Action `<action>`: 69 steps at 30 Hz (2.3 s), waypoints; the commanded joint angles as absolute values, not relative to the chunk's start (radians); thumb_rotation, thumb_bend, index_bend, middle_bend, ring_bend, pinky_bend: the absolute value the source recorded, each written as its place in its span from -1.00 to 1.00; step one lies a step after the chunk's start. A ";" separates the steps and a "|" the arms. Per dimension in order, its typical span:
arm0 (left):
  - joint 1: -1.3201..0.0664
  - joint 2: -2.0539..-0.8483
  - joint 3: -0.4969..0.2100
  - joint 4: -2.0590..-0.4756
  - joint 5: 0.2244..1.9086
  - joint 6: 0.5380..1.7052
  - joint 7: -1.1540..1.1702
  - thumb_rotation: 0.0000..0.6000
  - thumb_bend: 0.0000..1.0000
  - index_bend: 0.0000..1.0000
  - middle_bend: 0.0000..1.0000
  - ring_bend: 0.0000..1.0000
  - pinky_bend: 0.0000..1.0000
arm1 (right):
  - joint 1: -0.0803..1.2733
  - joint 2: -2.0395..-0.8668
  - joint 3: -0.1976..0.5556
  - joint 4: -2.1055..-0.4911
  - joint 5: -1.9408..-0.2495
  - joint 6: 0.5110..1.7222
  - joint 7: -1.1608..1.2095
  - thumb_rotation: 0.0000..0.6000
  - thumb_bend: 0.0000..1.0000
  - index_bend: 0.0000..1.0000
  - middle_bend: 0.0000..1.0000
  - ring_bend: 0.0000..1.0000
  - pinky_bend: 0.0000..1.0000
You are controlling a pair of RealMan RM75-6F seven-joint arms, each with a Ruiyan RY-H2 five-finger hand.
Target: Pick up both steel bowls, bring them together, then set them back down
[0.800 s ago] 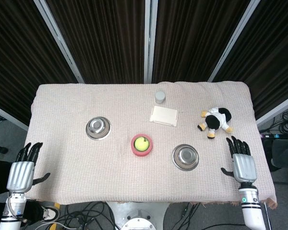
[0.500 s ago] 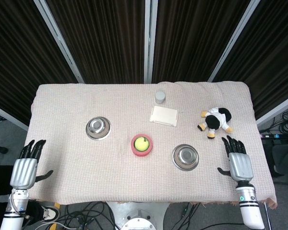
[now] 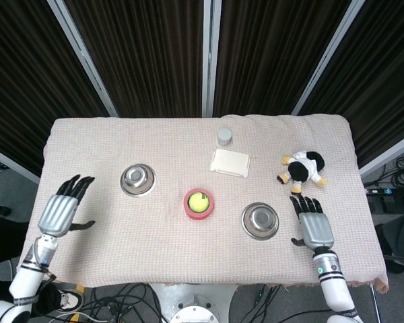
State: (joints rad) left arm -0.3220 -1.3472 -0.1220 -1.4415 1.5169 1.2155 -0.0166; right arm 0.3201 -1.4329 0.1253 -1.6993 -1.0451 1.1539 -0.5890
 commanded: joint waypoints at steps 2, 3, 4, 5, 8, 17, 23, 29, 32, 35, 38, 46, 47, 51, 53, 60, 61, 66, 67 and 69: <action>-0.484 -1.344 -0.173 -1.390 1.506 1.032 -0.085 1.00 -1.00 -0.86 -0.88 -1.00 -0.73 | 0.387 -1.470 0.151 -1.718 -0.950 1.111 -0.671 1.00 -0.97 -1.00 -1.00 -1.00 -1.00; -0.516 -1.351 -0.173 -1.375 1.511 0.998 -0.069 1.00 -1.00 -0.86 -0.88 -1.00 -0.73 | 0.399 -1.475 0.155 -1.716 -0.934 1.103 -0.677 1.00 -0.97 -1.00 -1.00 -1.00 -1.00; -0.537 -1.359 -0.173 -1.365 1.516 0.978 -0.055 1.00 -1.00 -0.86 -0.88 -1.00 -0.73 | 0.407 -1.479 0.158 -1.717 -0.922 1.098 -0.679 1.00 -0.97 -1.00 -1.00 -1.00 -1.00; -0.554 -1.368 -0.171 -1.356 1.520 0.963 -0.043 1.00 -1.00 -0.86 -0.88 -1.00 -0.73 | 0.415 -1.482 0.161 -1.716 -0.912 1.094 -0.682 1.00 -0.98 -1.00 -1.00 -1.00 -1.00; -0.610 -1.408 -0.165 -1.308 1.519 0.905 -0.011 1.00 -1.00 -0.86 -0.88 -1.00 -0.73 | 0.445 -1.495 0.164 -1.704 -0.882 1.071 -0.690 1.00 -0.98 -1.00 -1.00 -1.00 -1.00; -0.736 -1.493 -0.146 -1.152 1.486 0.742 -0.068 1.00 -1.00 -0.86 -0.88 -1.00 -0.74 | 0.501 -1.518 0.163 -1.669 -0.806 1.035 -0.677 1.00 -0.97 -1.00 -1.00 -1.00 -0.98; -0.806 -1.547 -0.133 -1.038 1.483 0.664 -0.171 1.00 -1.00 -0.85 -0.88 -1.00 -0.73 | 0.520 -1.521 0.156 -1.650 -0.786 1.022 -0.646 1.00 -0.97 -1.00 -1.00 -1.00 -0.96; -0.852 -1.588 -0.112 -0.936 1.471 0.591 -0.254 1.00 -1.00 -0.81 -0.88 -1.00 -0.69 | 0.537 -1.499 0.161 -1.660 -0.773 0.972 -0.577 1.00 -0.97 -1.00 -1.00 -1.00 -0.88; -0.864 -1.606 -0.097 -0.902 1.479 0.581 -0.299 1.00 -1.00 -0.81 -0.88 -1.00 -0.69 | 0.553 -1.498 0.154 -1.651 -0.757 0.958 -0.576 1.00 -0.97 -1.00 -1.00 -1.00 -0.88; -0.872 -1.624 -0.077 -0.870 1.494 0.580 -0.341 1.00 -1.00 -0.80 -0.88 -1.00 -0.69 | 0.569 -1.501 0.146 -1.648 -0.734 0.949 -0.579 1.00 -0.97 -1.00 -1.00 -1.00 -0.87; -0.880 -1.638 -0.057 -0.840 1.511 0.583 -0.382 1.00 -1.00 -0.80 -0.88 -1.00 -0.69 | 0.584 -1.503 0.139 -1.647 -0.712 0.950 -0.585 1.00 -0.97 -1.00 -1.00 -1.00 -0.86; -0.893 -1.665 -0.017 -0.773 1.539 0.594 -0.466 1.00 -1.00 -0.78 -0.88 -1.00 -0.69 | 0.611 -1.509 0.122 -1.648 -0.680 0.952 -0.587 1.00 -0.96 -1.00 -1.00 -1.00 -0.80; -0.894 -1.668 -0.013 -0.765 1.542 0.595 -0.474 1.00 -1.00 -0.78 -0.88 -1.00 -0.69 | 0.614 -1.510 0.120 -1.646 -0.677 0.950 -0.586 1.00 -0.96 -1.00 -1.00 -1.00 -0.80; -0.901 -1.687 0.003 -0.729 1.556 0.608 -0.514 1.00 -1.00 -0.78 -0.88 -1.00 -0.69 | 0.631 -1.513 0.114 -1.641 -0.659 0.945 -0.588 1.00 -0.96 -1.00 -1.00 -1.00 -0.80; -0.906 -1.694 0.010 -0.716 1.562 0.611 -0.532 1.00 -1.00 -0.77 -0.88 -1.00 -0.69 | 0.637 -1.514 0.111 -1.640 -0.654 0.947 -0.589 1.00 -0.96 -1.00 -1.00 -1.00 -0.79; -0.939 -1.699 0.025 -0.678 1.579 0.611 -0.595 1.00 -1.00 -0.76 -0.88 -1.00 -0.69 | 0.654 -1.509 0.107 -1.644 -0.645 0.962 -0.584 1.00 -0.95 -1.00 -1.00 -1.00 -0.78; -0.943 -1.699 0.027 -0.674 1.582 0.608 -0.599 1.00 -1.00 -0.75 -0.87 -1.00 -0.68 | 0.656 -1.508 0.106 -1.645 -0.640 0.961 -0.585 1.00 -0.95 -1.00 -1.00 -1.00 -0.78; -0.962 -1.711 0.045 -0.654 1.588 0.582 -0.629 1.00 -1.00 -0.72 -0.86 -1.00 -0.65 | 0.674 -1.515 0.102 -1.633 -0.620 0.942 -0.580 1.00 -0.95 -1.00 -0.96 -1.00 -0.73; -0.963 -1.714 0.049 -0.648 1.589 0.577 -0.633 1.00 -1.00 -0.71 -0.85 -1.00 -0.65 | 0.676 -1.518 0.102 -1.629 -0.619 0.938 -0.576 1.00 -0.95 -1.00 -0.95 -1.00 -0.72; -0.966 -1.723 0.059 -0.634 1.592 0.566 -0.642 1.00 -1.00 -0.70 -0.84 -1.00 -0.62 | 0.682 -1.521 0.099 -1.621 -0.616 0.928 -0.570 1.00 -0.94 -1.00 -0.93 -0.98 -0.68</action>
State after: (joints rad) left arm -0.9640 -1.7187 0.0551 -0.6388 1.5900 0.5704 -0.6382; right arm 0.6799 -1.5192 0.1005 -1.6225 -0.6171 0.9299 -0.5716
